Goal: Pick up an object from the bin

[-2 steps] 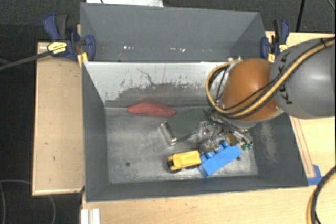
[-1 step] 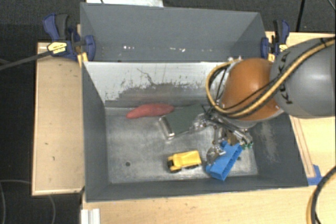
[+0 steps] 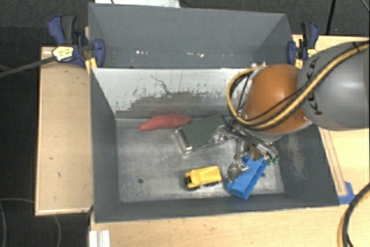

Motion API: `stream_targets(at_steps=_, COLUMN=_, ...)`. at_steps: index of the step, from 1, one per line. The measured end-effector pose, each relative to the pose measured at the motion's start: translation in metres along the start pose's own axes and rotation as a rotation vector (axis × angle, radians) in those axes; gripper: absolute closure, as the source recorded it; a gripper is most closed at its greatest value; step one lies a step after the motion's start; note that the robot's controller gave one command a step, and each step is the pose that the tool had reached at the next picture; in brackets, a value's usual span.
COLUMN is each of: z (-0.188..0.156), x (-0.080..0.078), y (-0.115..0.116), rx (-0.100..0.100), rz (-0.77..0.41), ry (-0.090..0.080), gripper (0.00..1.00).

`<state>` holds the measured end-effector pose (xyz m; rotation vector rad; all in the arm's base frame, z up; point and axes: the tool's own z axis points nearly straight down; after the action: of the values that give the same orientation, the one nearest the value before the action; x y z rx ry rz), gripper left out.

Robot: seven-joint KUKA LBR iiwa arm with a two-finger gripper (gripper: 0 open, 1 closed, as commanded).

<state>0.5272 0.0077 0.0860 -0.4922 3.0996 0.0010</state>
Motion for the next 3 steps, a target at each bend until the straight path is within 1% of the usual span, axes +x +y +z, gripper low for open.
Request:
stream_targets(at_steps=1, z=0.005, x=-0.008, y=0.055, rx=0.001, rz=-0.015, ry=0.009, gripper=0.0)
stream_targets(at_steps=2, z=0.012, x=-0.014, y=0.071, rx=-0.003, rz=-0.133, ry=-0.004, gripper=1.0)
stream_targets(at_steps=3, z=0.012, x=-0.014, y=0.071, rx=-0.004, rz=-0.133, ry=-0.004, gripper=1.0)
